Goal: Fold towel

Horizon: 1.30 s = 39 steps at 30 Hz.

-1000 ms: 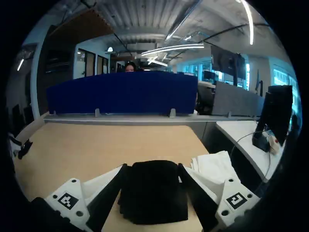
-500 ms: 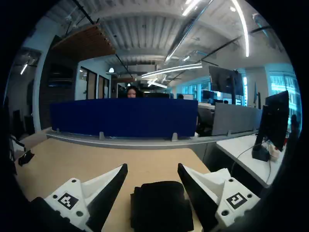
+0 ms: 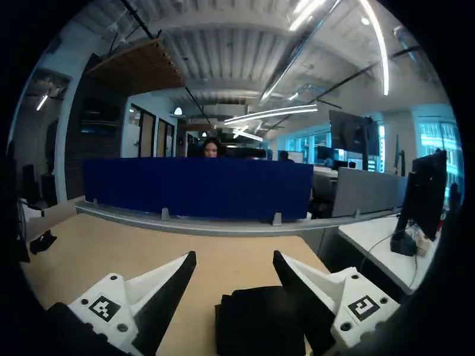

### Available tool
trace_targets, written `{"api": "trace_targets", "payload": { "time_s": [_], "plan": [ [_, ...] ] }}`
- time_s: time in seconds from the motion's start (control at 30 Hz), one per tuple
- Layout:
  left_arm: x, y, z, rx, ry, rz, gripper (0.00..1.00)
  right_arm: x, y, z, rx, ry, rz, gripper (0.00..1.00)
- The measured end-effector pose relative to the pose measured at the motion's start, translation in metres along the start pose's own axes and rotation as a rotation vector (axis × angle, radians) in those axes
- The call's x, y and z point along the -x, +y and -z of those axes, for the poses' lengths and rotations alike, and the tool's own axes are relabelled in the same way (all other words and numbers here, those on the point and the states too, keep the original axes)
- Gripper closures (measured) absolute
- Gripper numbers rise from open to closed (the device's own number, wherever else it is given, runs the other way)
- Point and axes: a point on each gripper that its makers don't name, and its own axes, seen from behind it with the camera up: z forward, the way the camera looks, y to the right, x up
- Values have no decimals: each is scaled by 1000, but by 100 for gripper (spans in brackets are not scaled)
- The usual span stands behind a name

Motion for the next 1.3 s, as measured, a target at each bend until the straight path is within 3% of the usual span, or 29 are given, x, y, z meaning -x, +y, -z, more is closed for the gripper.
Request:
{"api": "trace_targets", "payload": {
  "time_s": [0.27,0.63,1.3],
  "plan": [
    [-31,-19,-1,-36,97,5,8,-21,-41,-7,-25,43,-5,0],
    [-50,-43,-4,-71,159,8,8,-33,-92,-25,-54,66,-28,0],
    [-47,-49,-8,-100,203,-77,8,-34,-121,-27,-82,20,-1,0]
  ]
}}
